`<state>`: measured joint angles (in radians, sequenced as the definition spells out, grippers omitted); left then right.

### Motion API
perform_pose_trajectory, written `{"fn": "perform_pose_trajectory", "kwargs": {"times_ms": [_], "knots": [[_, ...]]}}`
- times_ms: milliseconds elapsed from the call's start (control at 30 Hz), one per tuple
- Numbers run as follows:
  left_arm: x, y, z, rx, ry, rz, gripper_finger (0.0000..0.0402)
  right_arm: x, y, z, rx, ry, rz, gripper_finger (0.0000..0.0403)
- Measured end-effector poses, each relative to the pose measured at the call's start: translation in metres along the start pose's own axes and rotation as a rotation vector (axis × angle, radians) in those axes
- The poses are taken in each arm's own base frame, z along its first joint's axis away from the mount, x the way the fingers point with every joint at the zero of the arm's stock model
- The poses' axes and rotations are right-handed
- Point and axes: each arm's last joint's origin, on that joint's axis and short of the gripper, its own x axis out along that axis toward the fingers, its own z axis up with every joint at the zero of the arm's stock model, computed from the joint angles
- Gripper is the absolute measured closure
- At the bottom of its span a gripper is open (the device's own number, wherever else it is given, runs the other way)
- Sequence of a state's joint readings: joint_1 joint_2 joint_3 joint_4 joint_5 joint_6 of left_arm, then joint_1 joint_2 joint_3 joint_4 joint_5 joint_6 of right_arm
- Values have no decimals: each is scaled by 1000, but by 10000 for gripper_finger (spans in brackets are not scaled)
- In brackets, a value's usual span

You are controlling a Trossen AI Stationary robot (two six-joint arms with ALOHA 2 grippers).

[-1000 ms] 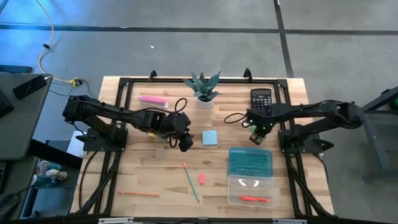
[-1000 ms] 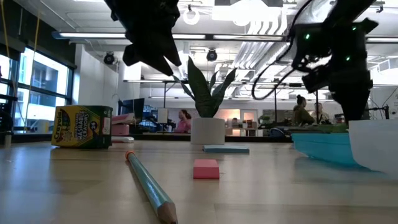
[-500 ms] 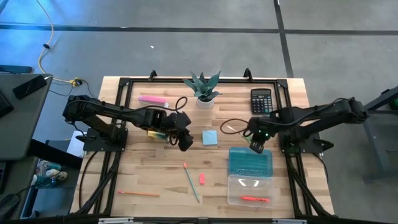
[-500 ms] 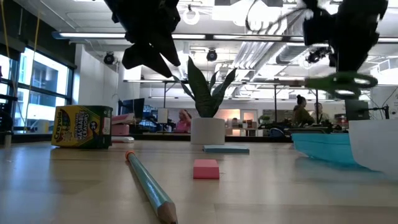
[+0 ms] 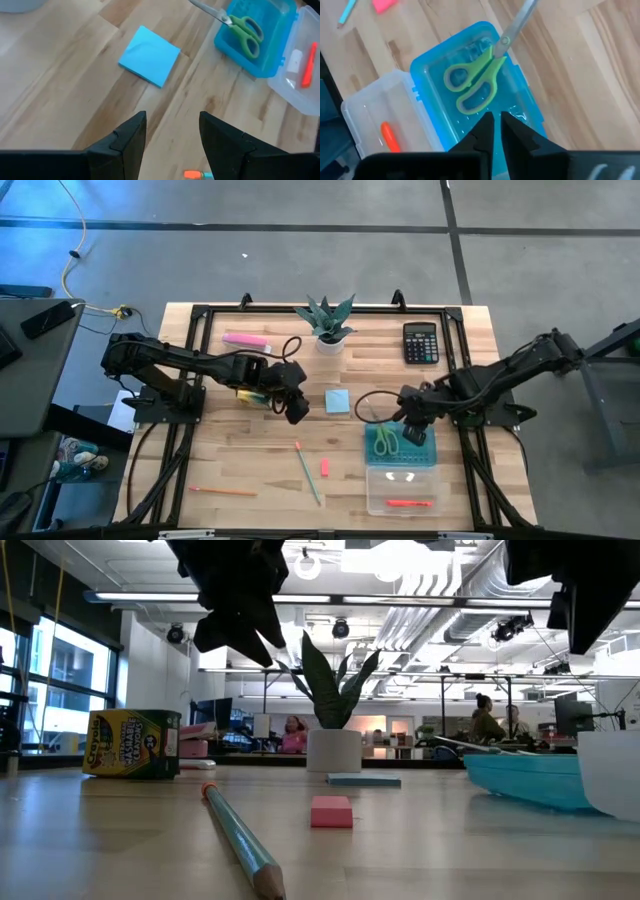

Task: Pack school essentials
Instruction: Put the green scissors into the blue supply box

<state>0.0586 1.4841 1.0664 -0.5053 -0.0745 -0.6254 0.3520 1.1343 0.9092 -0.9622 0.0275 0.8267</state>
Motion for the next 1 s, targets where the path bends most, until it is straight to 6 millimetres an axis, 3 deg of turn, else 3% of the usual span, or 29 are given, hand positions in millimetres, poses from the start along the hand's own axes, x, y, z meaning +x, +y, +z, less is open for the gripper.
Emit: {"fn": "perform_pose_trajectory", "kwargs": {"times_ms": [267, 667, 1000], "knots": [[0, 0, 0, 0, 6, -9, 229, 0, 4, 7, 42, -92, 24, 363], [0, -3, -2, 9, 9, -15, 229, -1, 2, 10, 131, -187, -48, 237], [0, -3, -2, 10, 9, -16, 229, -1, 1, 10, 151, -216, -74, 230]]}}
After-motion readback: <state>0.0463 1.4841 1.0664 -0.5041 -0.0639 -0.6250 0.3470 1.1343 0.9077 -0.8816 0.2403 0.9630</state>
